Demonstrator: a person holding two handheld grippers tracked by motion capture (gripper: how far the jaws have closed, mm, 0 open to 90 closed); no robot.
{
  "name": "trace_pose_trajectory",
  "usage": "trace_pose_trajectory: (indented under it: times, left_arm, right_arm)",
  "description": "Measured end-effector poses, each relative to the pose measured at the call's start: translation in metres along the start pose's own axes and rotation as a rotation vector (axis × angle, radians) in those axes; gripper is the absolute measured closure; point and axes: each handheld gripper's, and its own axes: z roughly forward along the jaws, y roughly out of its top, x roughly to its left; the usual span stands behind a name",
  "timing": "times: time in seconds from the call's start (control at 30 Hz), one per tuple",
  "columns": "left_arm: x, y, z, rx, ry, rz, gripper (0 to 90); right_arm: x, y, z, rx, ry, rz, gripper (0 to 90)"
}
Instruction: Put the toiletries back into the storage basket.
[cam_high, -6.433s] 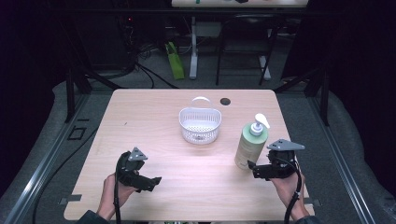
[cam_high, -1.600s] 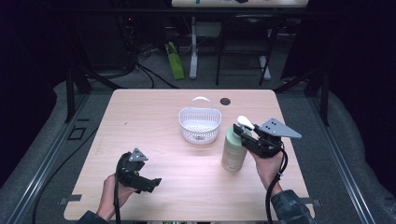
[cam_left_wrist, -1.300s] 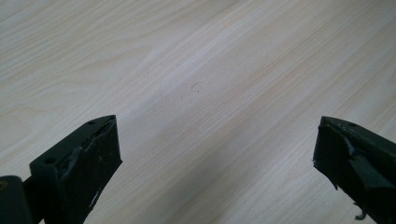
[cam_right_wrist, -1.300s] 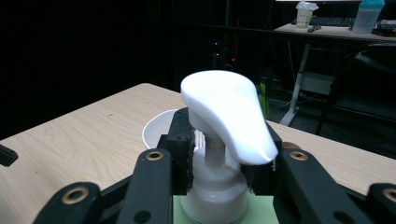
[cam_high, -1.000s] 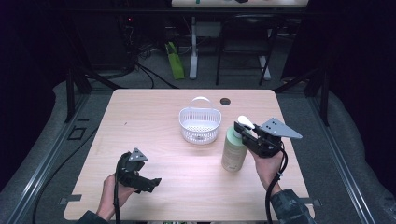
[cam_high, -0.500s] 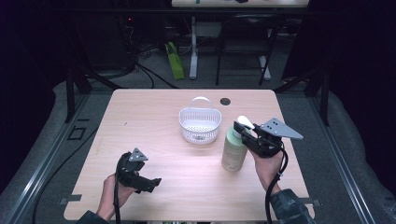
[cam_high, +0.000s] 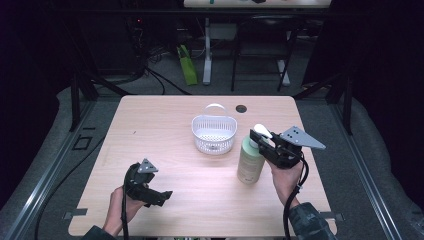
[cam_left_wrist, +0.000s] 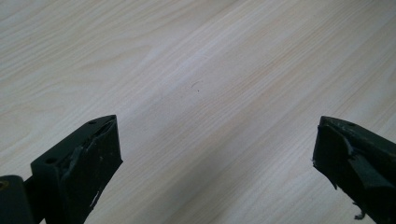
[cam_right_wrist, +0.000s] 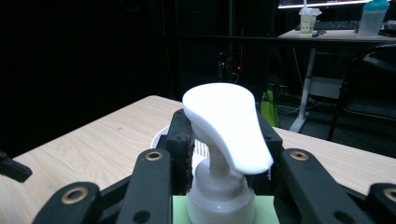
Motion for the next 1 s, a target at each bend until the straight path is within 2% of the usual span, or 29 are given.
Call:
trace_pose_trajectory:
  times: [0.43, 1.0]
  left_arm:
    - [-0.0002, -0.0001, 0.0003, 0.003, -0.001, -0.001, 0.7]
    - [0.0006, -0.0004, 0.0002, 0.005, 0.002, -0.002, 0.8]
  right_arm:
    - [0.0, 0.0009, -0.0012, -0.01, -0.001, -0.005, 66.3]
    - [-0.0012, 0.0049, -0.0005, 0.009, 0.032, -0.031, 66.3]
